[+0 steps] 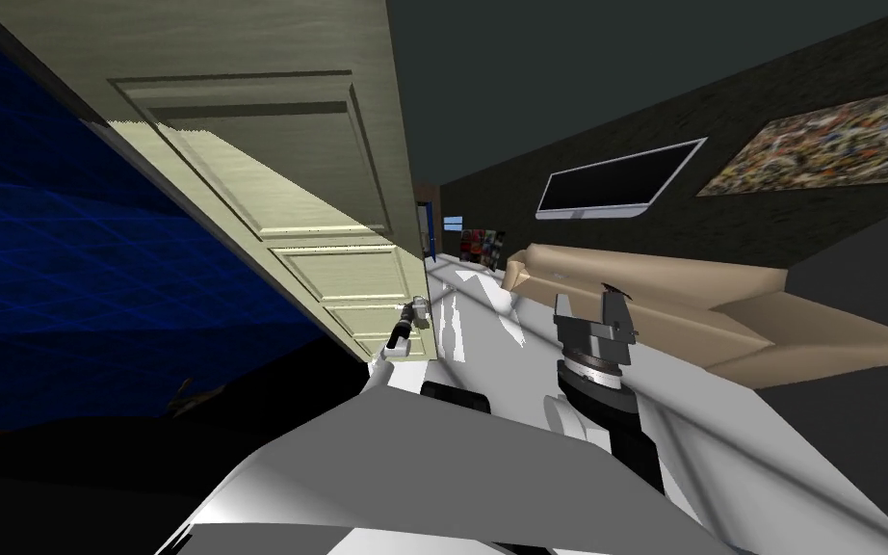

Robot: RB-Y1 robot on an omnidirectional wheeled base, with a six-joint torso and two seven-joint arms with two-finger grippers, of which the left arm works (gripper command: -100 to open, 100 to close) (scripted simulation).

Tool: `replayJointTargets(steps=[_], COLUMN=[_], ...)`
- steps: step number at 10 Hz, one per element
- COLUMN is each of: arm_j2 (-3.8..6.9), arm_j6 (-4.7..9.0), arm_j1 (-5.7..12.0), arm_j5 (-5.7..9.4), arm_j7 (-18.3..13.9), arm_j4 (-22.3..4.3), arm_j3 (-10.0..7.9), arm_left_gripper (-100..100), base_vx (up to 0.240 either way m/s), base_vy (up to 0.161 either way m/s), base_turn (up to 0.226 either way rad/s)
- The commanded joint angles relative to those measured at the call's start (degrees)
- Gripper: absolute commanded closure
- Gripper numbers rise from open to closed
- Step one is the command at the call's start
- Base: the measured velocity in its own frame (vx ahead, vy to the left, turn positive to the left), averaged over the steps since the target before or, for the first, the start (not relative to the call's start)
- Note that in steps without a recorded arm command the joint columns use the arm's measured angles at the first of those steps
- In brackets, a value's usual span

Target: Push the door open

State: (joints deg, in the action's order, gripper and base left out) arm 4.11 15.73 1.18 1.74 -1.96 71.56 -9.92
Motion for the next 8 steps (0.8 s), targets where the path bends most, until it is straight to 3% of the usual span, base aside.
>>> replayJointTargets(steps=[1, 8], arm_j2=[0.24, -0.71], arm_j6=[-0.32, -0.28], arm_j1=[-0.07, -0.46], arm_j5=[0.13, 0.7], arm_j7=[0.3, 1.2], arm_j4=[1.1, 1.4], arm_j3=[-1.37, -6.32], arm_left_gripper=[100, 100], base_vx=[0.169, 0.206], base_vy=[-0.079, -0.079], base_turn=[0.081, 0.076])
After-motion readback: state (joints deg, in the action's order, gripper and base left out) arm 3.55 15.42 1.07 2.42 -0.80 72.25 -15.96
